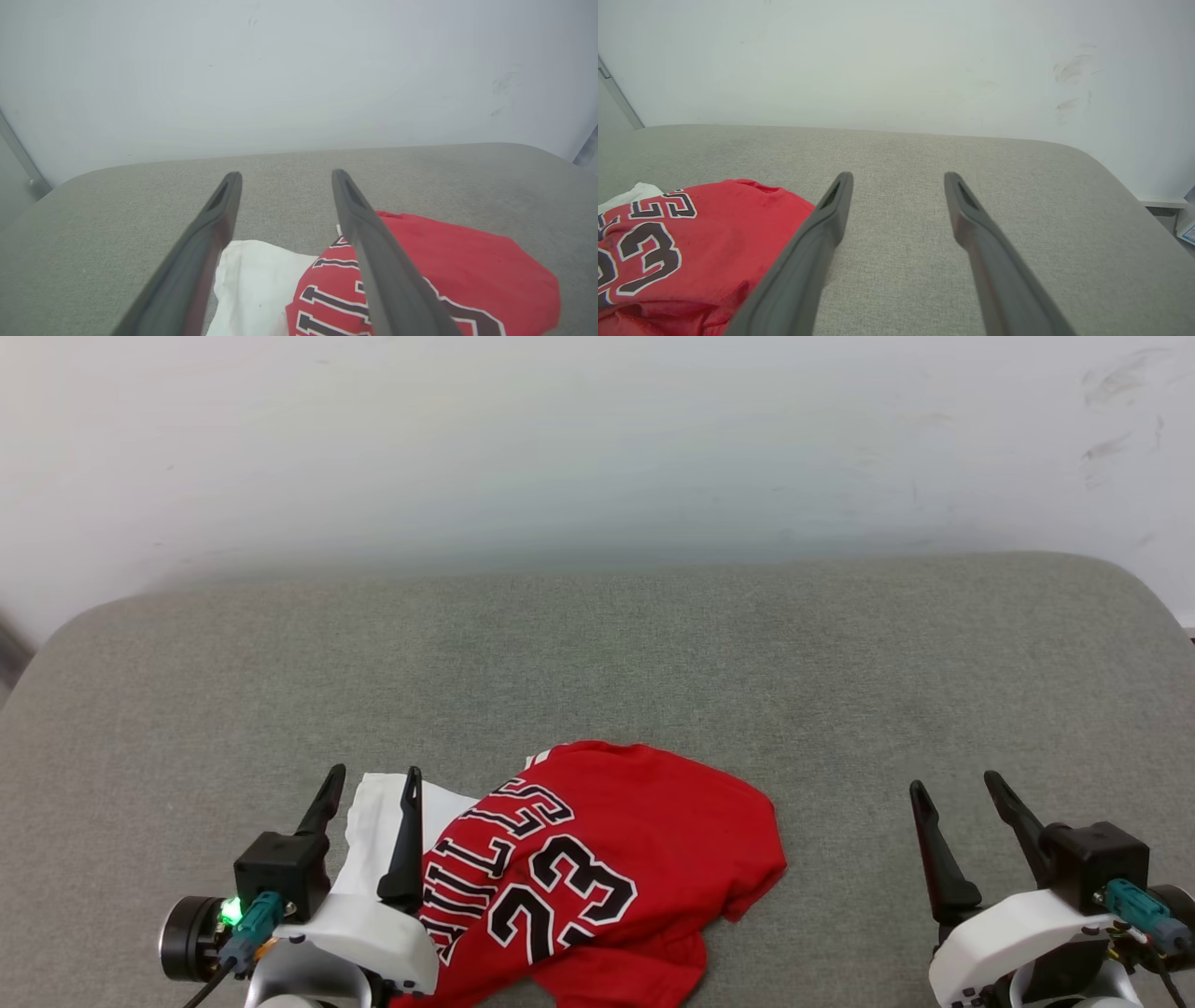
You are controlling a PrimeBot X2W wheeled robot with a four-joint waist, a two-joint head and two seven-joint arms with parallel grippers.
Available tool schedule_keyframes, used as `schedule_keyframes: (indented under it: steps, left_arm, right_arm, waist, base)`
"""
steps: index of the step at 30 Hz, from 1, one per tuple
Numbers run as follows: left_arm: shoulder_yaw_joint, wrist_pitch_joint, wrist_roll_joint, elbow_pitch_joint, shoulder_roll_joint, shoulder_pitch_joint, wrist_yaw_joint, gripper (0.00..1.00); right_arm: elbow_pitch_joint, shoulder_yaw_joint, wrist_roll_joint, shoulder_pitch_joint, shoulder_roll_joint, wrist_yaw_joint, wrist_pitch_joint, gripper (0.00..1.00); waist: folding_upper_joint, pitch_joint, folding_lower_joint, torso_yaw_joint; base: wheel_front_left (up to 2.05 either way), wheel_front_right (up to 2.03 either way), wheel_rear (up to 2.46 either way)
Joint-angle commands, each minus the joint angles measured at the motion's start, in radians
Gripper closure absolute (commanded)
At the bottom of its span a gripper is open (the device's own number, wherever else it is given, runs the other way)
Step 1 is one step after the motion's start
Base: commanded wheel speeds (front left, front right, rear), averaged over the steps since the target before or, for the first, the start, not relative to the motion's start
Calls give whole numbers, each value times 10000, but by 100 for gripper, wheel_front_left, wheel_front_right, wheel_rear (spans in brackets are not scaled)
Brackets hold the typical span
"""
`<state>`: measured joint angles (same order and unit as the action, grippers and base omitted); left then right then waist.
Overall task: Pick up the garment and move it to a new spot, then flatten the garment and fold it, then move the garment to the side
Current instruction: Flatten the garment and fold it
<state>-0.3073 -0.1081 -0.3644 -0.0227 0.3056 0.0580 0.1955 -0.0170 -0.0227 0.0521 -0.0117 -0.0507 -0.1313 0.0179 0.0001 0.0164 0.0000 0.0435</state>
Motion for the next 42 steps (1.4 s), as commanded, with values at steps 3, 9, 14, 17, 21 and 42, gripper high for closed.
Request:
schedule_keyframes:
  steps: [3,9,14,17,21,42]
  left_arm:
    - [-87,-107,83,16,-93,145,62,0]
    - [-251,-274,48,104,-313,462,19,0]
    - [-335,-645,-20,28,-585,923,-120,0]
    - [-448,-946,-18,-144,-858,1343,-204,0]
    - [-458,-1163,-25,-355,-975,1579,-261,0]
    - [-207,-1306,-119,-1025,-768,1002,-75,0]
  right_arm:
    - [-101,-72,110,-80,7,10,95,0]
    - [-462,-281,560,132,7,10,1037,0]
    - [-1084,-265,924,904,-16,10,2756,0]
    - [-1651,185,1475,1921,-657,10,4910,0]
    - [-2139,613,1988,2637,-1097,10,6272,0]
    - [-1834,1029,2755,3008,-1750,10,6371,100]
  waist:
    - [-1,-39,0,-101]
    - [-1,-417,0,-753]
    - [-1,-1106,0,-1513]
    - [-1,-1770,0,-2187]
    - [-1,-2112,0,-2593]
    - [-1,-1351,0,-1835]
  base:
    - [0,0,0]
    - [0,0,0]
    - [0,0,0]
    - [0,0,0]
    - [0,0,0]
    - [0,0,0]
